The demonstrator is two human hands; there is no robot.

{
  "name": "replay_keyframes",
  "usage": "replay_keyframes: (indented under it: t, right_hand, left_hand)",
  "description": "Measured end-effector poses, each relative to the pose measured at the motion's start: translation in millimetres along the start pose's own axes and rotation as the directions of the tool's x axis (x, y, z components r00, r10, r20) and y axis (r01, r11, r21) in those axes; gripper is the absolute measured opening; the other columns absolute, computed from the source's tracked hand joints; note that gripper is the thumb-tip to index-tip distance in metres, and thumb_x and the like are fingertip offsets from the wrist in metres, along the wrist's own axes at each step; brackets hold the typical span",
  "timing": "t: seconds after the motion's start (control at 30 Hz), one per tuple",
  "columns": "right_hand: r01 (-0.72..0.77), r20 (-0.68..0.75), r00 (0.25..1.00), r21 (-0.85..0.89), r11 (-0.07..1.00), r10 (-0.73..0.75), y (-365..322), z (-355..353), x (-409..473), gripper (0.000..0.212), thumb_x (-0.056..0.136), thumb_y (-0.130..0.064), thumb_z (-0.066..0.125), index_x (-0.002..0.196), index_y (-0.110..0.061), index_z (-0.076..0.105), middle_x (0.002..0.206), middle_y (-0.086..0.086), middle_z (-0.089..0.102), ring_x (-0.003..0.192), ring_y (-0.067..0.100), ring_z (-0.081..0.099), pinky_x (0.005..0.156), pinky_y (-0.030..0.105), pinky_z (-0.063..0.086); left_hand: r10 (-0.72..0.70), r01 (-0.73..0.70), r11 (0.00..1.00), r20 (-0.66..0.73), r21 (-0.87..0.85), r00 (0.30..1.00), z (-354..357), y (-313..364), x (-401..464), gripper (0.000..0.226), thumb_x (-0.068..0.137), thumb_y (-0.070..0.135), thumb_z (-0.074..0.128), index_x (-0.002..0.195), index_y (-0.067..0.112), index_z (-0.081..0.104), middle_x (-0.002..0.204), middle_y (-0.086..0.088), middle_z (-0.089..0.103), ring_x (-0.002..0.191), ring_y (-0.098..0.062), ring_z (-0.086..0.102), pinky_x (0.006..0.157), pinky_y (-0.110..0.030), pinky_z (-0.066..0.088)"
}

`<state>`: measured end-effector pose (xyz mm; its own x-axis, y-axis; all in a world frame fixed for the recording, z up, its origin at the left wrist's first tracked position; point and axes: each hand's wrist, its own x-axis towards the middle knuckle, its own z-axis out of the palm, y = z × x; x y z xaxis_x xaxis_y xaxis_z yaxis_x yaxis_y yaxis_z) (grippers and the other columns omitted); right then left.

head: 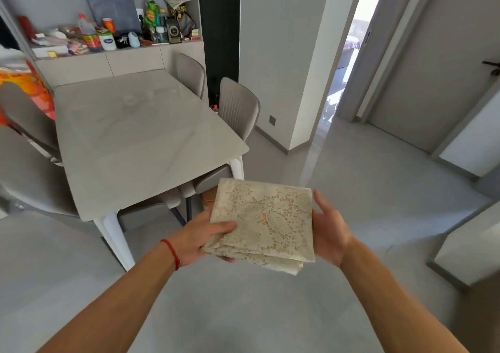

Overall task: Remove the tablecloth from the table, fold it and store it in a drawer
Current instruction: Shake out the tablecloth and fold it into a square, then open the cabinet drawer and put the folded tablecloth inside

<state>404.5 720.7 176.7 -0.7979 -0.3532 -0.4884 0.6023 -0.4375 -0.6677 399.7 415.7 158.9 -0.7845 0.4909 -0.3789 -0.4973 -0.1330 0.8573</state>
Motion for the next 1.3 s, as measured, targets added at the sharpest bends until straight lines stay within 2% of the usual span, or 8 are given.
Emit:
replay_keyframes:
  t: [0.13,0.23,0.4,0.7,0.87,1.0,1.07,1.3]
  right_hand:
    - [-0.028,-0.238,0.971,-0.149,0.988,-0.009,18,24,24,0.05,0.107,-0.048,0.04,0.133,-0.011,0.063,0.116,0.016,0.078,0.103,0.035,0.076,0.075,0.05,0.064]
    - [0.041,-0.257,0.961,-0.243,0.969,-0.105,33,52,45,0.036,0.11,-0.038,0.041,0.133,-0.018,0.06,0.114,0.013,0.078,0.102,0.036,0.076,0.08,0.057,0.063]
    - [-0.023,-0.137,0.991,-0.273,0.962,-0.015,53,113,80,0.044,0.105,-0.05,0.046,0.132,-0.021,0.065,0.122,0.012,0.076,0.11,0.033,0.074,0.083,0.05,0.062]
    - [0.064,0.137,0.989,-0.728,0.683,0.054,143,237,147,0.028,0.111,-0.028,0.043,0.122,-0.017,0.066,0.111,0.001,0.08,0.101,0.016,0.077,0.078,0.028,0.063]
    - [0.271,0.338,0.937,-0.86,0.432,0.085,213,312,181,0.02,0.108,-0.035,0.046,0.11,-0.031,0.065,0.096,-0.018,0.078,0.088,0.002,0.074,0.065,0.023,0.06]
    - [0.429,0.493,0.837,-0.861,0.272,0.239,289,385,188,0.033,0.109,-0.036,0.042,0.132,-0.016,0.055,0.121,0.003,0.068,0.103,0.019,0.066,0.084,0.035,0.058]
    - [0.49,0.542,0.776,-0.84,0.234,0.323,328,424,178,0.034,0.109,-0.035,0.04,0.133,-0.014,0.054,0.123,0.003,0.066,0.102,0.016,0.064,0.079,0.027,0.054]
    - [0.591,0.558,0.583,-0.79,0.162,0.591,486,536,108,0.03,0.108,-0.034,0.045,0.126,-0.014,0.056,0.12,0.007,0.069,0.111,0.027,0.068,0.099,0.051,0.056]
  left_hand:
    - [0.075,-0.075,0.984,0.006,0.159,0.997,-24,1,-17,0.051,0.09,0.027,0.077,0.133,0.034,0.051,0.123,-0.015,0.072,0.091,-0.042,0.074,0.053,-0.039,0.061]
    - [0.163,-0.14,0.961,-0.08,0.237,0.983,-46,-5,-32,0.046,0.092,0.04,0.074,0.131,0.036,0.05,0.112,-0.017,0.074,0.061,-0.035,0.07,0.04,-0.03,0.052]
    - [0.235,-0.194,0.971,-0.409,0.14,0.882,-91,-23,-75,0.049,0.088,0.074,0.053,0.121,0.038,0.061,0.099,-0.012,0.077,0.045,-0.025,0.059,0.037,-0.021,0.041]
    - [0.155,-0.263,0.965,-0.814,0.003,0.56,-168,-66,-181,0.062,0.095,0.072,0.035,0.113,0.023,0.069,0.068,-0.008,0.07,0.038,-0.019,0.051,0.037,-0.022,0.039]
    - [0.132,-0.186,0.981,-0.908,0.061,0.398,-189,-93,-272,0.065,0.102,0.065,0.027,0.123,0.014,0.061,0.095,-0.02,0.075,0.063,-0.037,0.072,0.045,-0.032,0.052]
    - [0.005,-0.142,0.99,-0.983,-0.021,0.181,-197,-131,-365,0.054,0.104,0.058,0.034,0.129,0.016,0.057,0.128,-0.009,0.068,0.115,-0.031,0.068,0.092,-0.053,0.059]
    - [-0.093,-0.248,0.961,-0.986,-0.125,0.137,-198,-154,-413,0.045,0.106,0.052,0.038,0.127,0.018,0.058,0.126,-0.005,0.071,0.114,-0.029,0.07,0.099,-0.052,0.056]
    - [-0.267,-0.515,0.831,-0.963,-0.211,-0.035,-192,-262,-578,0.031,0.105,0.034,0.048,0.121,0.017,0.068,0.117,-0.009,0.076,0.103,-0.032,0.075,0.089,-0.054,0.06]
